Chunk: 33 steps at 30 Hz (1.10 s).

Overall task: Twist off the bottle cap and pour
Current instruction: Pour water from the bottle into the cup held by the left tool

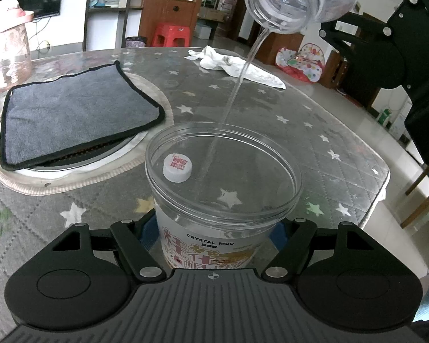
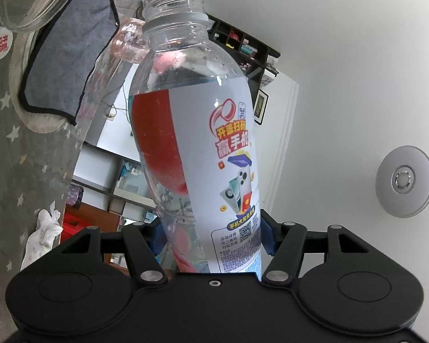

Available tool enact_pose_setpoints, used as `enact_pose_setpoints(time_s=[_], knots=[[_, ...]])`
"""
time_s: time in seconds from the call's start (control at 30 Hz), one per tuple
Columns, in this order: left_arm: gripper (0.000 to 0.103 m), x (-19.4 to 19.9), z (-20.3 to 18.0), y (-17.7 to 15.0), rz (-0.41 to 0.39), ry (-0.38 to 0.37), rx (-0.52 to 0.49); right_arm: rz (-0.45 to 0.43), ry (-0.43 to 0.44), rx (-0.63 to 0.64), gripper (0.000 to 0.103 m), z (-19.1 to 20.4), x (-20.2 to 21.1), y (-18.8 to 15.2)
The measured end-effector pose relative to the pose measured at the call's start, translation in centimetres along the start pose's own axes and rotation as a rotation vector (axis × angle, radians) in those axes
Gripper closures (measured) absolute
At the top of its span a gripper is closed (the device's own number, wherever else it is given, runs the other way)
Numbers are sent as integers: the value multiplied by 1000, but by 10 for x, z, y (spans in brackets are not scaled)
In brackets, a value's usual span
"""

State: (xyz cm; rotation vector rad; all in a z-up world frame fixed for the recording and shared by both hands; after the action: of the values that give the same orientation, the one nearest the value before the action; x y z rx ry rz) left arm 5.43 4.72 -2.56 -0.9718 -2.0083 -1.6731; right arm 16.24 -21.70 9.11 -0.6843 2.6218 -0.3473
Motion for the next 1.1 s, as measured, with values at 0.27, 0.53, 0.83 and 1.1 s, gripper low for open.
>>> enact_pose_setpoints(time_s=[0.27,0.53,0.83,1.1], knots=[[28,1,0,-1,-2,1,2,-2,-7,-2,38,0,-2,-1],[28,2,0,0,-2,1,0,-7,-18,12,38,2,-4,-3],[28,3,-1,0,1,2,0,-21,-28,38,38,3,-4,-1],[28,1,-1,0,1,2,1,-35,-30,55,38,2,-4,1]])
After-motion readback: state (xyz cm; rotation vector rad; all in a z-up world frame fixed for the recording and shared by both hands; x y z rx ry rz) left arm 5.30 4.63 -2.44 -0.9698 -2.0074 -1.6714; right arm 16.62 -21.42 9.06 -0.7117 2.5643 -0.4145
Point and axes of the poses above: each gripper's, at about its wrist camera, not at the fingertips, and x roughly against the way its jaws point, z to its left, y to its top, the point moved 4 cm from there along -x, roughly the way its jaws point, and after that the axes turned 1 degree about x, right-handed, at the moved point
